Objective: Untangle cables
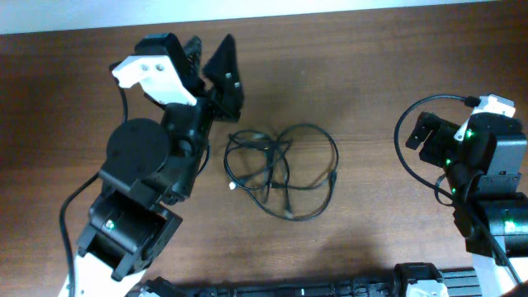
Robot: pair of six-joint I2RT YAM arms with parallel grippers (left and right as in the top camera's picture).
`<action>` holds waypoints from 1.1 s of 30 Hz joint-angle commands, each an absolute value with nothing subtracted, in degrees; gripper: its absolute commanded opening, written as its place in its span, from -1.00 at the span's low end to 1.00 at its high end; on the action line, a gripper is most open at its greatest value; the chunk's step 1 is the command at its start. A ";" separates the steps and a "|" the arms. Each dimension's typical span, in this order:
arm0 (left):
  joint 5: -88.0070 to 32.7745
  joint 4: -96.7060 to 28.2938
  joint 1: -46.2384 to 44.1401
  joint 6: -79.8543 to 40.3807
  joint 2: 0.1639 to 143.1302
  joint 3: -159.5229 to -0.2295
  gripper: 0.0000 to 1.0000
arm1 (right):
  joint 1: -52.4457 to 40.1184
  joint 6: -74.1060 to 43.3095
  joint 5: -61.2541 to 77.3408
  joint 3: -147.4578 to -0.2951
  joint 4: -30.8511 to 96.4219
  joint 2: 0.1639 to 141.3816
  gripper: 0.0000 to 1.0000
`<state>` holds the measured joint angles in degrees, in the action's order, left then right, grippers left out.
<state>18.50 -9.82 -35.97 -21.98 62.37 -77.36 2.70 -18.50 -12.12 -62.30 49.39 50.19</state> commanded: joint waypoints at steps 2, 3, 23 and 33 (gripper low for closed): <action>19.18 -10.50 -35.66 -20.88 66.15 -77.58 0.64 | 3.09 -18.96 -10.07 -62.59 50.76 50.17 0.98; 19.46 -11.88 -35.66 -20.88 66.96 -77.58 0.80 | 3.09 -18.96 -10.04 -62.59 51.09 50.17 0.98; 1.50 -49.74 -26.39 25.96 90.72 -77.56 0.98 | 3.07 -18.26 -10.07 -62.59 55.96 50.24 0.98; -1.74 -52.31 -26.39 48.36 99.94 -77.52 0.98 | 3.07 -18.26 -10.04 -62.59 56.25 50.24 0.97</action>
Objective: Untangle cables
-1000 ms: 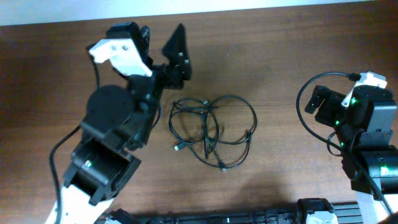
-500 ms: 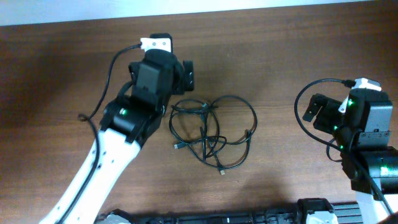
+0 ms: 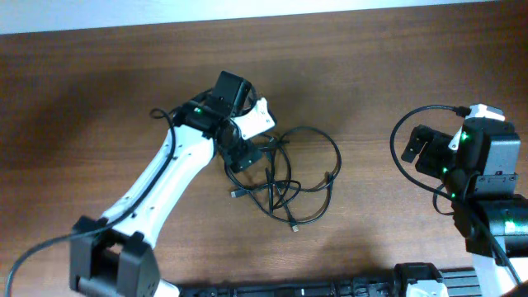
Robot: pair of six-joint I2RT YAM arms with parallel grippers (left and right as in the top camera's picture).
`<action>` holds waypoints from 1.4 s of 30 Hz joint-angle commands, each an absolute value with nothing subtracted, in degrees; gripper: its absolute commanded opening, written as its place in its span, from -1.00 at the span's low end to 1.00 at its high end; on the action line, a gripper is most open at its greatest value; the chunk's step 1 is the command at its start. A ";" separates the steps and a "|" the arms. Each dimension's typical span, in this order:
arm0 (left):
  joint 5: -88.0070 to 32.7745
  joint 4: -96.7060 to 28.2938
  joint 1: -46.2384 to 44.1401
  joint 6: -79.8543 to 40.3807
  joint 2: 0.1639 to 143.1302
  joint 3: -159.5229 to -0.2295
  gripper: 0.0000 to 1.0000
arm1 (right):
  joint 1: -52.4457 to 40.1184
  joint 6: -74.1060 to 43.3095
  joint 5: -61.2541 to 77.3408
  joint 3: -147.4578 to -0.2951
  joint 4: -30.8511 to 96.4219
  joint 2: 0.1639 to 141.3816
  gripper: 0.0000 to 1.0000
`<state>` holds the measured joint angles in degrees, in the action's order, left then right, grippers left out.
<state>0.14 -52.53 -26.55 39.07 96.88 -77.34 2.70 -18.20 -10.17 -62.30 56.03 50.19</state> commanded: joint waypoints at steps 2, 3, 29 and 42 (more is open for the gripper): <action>-1.76 -52.14 -26.39 48.34 102.28 -77.52 0.98 | 3.07 -18.26 -10.04 -62.59 56.25 50.24 0.98; -1.76 -52.14 -26.39 48.34 103.18 -77.52 0.98 | 3.07 -18.28 -10.04 -62.59 56.25 50.24 0.97; -5.78 -36.88 -26.35 31.38 91.57 -90.54 -1.00 | 3.07 -18.31 -10.07 -62.59 58.15 51.16 0.97; -26.98 -25.71 -26.37 25.82 82.37 -90.54 -1.00 | 3.03 -10.92 17.34 -62.59 55.88 57.78 0.97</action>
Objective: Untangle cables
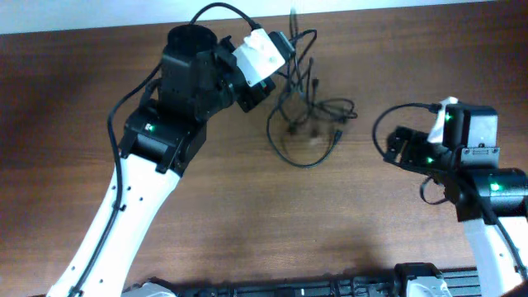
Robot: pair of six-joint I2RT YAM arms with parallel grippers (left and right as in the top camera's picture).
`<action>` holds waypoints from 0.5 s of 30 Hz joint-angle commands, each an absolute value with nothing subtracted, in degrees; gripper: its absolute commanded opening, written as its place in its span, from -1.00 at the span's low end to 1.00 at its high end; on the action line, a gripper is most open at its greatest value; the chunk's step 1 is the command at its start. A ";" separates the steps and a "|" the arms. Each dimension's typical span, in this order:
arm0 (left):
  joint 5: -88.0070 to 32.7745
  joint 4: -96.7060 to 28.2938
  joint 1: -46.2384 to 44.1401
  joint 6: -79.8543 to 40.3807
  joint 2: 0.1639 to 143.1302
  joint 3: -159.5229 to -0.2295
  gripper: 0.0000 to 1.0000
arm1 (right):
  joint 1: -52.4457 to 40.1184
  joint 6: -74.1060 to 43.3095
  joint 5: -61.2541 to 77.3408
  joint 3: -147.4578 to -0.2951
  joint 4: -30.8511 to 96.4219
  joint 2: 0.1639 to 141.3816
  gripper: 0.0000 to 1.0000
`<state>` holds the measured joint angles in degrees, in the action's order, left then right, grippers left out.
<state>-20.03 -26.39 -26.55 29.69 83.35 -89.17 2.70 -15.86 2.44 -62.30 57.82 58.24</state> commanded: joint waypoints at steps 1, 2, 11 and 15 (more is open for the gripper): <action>-28.47 -25.67 -26.37 24.60 82.37 -90.54 -1.00 | 3.03 -10.46 20.49 -62.59 54.54 57.52 0.97; -30.15 -25.67 -26.37 23.97 82.35 -90.54 -1.00 | 3.03 -10.48 22.13 -62.59 53.80 57.28 0.97; -44.36 -21.43 -29.28 21.76 82.24 -90.54 -1.00 | 3.03 -9.17 31.09 -62.59 49.25 54.30 0.97; -45.60 -15.88 -30.26 15.86 81.58 -90.54 -1.00 | 3.03 -9.23 31.11 -62.59 48.64 52.12 0.97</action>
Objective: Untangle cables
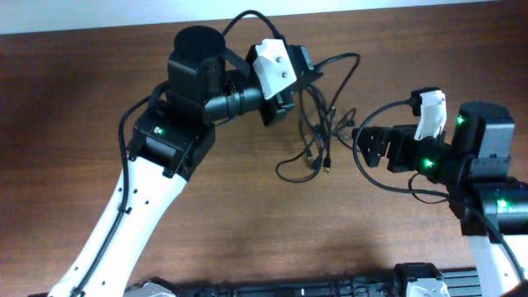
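Observation:
A tangle of thin black cables (316,124) hangs from my left gripper (290,84), which is shut on its upper strands, raised over the back middle of the table. One loop arcs up and right of the gripper, and loose ends with plugs (327,167) trail low toward the wood. My right gripper (365,145) points left, just right of the hanging strands. Its fingers look spread, with nothing seen between them. Whether it touches a strand cannot be told.
The brown wooden table (82,107) spans the view, with its pale back edge along the top. My left arm's white link (124,223) crosses the left front. The right arm's own black wire loop (388,177) hangs beside its wrist.
My left gripper has shifted a little right and toward the front with the cables still in it. The right gripper has moved left, close to the hanging strands.
The tangle first lay flat mid-table, with my left gripper open behind it and the right arm folded at the far right. Then the left gripper was down on the tangle's left side. Later it held the bundle raised near the back edge, and now the right gripper is beside it.

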Robot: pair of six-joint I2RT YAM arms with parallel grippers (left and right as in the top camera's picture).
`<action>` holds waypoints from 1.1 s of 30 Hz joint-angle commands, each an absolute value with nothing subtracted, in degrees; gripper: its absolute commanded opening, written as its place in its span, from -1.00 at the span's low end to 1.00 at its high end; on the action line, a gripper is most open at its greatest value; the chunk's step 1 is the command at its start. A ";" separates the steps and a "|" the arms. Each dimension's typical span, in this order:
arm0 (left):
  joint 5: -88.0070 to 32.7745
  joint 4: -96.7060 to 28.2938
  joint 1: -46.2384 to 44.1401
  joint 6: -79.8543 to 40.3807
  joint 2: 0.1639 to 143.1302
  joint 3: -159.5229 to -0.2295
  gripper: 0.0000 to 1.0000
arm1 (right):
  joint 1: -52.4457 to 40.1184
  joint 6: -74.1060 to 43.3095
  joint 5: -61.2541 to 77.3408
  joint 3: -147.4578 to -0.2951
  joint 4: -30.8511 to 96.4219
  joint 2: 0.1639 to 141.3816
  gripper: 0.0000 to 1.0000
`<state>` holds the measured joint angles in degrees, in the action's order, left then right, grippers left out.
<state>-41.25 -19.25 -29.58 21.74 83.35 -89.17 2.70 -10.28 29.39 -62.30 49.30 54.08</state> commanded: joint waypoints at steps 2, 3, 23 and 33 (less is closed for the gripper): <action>-50.02 -12.47 -30.89 13.52 81.38 -90.54 -1.00 | 3.03 -9.26 31.11 -62.59 47.90 51.20 0.98; -51.90 -10.81 -31.33 12.21 81.38 -90.54 -1.00 | 3.03 -9.32 31.14 -62.59 47.44 50.78 0.97; -51.00 -4.62 -35.05 6.90 75.16 -90.54 -1.00 | 3.05 -20.58 5.19 -62.59 48.77 50.17 0.97; -48.36 -4.34 -23.05 6.87 67.77 -90.54 -1.00 | 3.09 -23.24 -6.96 -62.59 53.69 50.17 0.97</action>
<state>-50.81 -4.64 -26.96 7.64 69.30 -89.17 2.70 -22.33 -2.33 -62.30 53.25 50.50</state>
